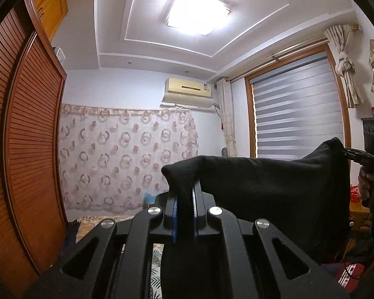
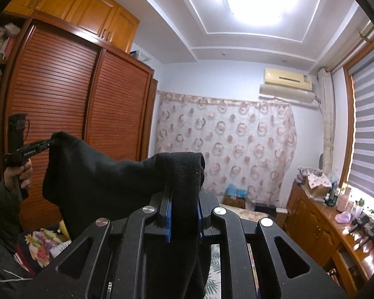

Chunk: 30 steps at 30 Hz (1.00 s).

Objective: Fold small clothes
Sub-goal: 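Grasp the black shirt with both grippers and lift it high to shake out, then lower the black shirt onto the bed and open both grippers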

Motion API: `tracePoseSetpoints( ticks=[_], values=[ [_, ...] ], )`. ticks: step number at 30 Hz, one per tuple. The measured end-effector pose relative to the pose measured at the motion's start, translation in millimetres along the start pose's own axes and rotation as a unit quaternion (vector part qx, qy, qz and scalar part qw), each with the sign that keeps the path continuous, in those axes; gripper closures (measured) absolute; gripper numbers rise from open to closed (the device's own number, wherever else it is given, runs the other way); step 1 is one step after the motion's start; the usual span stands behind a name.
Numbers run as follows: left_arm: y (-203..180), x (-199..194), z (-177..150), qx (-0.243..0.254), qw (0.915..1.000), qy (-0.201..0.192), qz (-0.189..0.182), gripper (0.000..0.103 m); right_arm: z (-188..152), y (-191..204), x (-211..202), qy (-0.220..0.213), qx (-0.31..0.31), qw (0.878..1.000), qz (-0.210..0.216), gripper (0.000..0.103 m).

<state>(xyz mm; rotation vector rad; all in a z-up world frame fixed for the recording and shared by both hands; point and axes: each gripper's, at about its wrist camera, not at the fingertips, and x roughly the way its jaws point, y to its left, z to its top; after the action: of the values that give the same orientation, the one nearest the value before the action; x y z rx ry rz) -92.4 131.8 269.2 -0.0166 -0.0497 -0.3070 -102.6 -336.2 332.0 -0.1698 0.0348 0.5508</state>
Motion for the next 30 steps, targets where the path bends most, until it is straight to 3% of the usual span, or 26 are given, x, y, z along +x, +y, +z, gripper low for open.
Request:
tracePoseSetpoints(
  ticks=[7, 13, 16, 18, 20, 21, 22, 24, 27, 30],
  values=[
    [4.5, 30.1, -7.3, 0.001, 0.9997, 0.024, 0.008, 0.097, 8.0, -5.7, -1.6, -0.008, -0.008, 1.0, 0.0, 0.091],
    [24.2, 119.1, -63.8, -0.016, 0.9936, 0.109, 0.022, 0.097, -19.3, -31.1, 53.4, 0.052, 0.004, 0.999, -0.01, 0.091],
    [36.4, 174.8, -111.8, -0.027, 0.986, 0.162, 0.029, 0.094, -54.3, -52.3, 106.9, 0.111, 0.021, 0.994, -0.013, 0.091],
    [44.8, 223.8, -154.7, -0.027, 0.976, 0.213, 0.034, 0.09, -89.3, -68.6, 150.8, 0.157, 0.025, 0.987, -0.024, 0.091],
    [50.5, 261.8, -189.7, -0.019, 0.9615, 0.27, 0.047, 0.086, -123.6, -86.1, 188.8, 0.196, 0.046, 0.979, -0.026, 0.089],
    [54.5, 282.4, -211.3, -0.024, 0.9497, 0.309, 0.049, 0.084, -145.8, -94.2, 212.7, 0.215, 0.05, 0.975, -0.03, 0.087],
    [55.9, 291.3, -223.9, -0.026, 0.9436, 0.326, 0.053, 0.083, -162.1, -99.9, 229.3, 0.228, 0.049, 0.972, -0.038, 0.084],
    [52.3, 295.4, -244.9, -0.016, 0.9389, 0.339, 0.06, 0.076, -204.0, -113.5, 269.8, 0.276, 0.057, 0.957, -0.064, 0.065],
    [43.2, 287.7, -256.8, -0.031, 0.935, 0.35, 0.045, 0.07, -251.1, -128.5, 301.5, 0.324, 0.064, 0.938, -0.105, 0.058],
    [30.8, 274.0, -263.2, -0.025, 0.9328, 0.358, 0.035, 0.067, -278.4, -132.2, 302.3, 0.34, 0.071, 0.931, -0.109, 0.057]
  ],
)
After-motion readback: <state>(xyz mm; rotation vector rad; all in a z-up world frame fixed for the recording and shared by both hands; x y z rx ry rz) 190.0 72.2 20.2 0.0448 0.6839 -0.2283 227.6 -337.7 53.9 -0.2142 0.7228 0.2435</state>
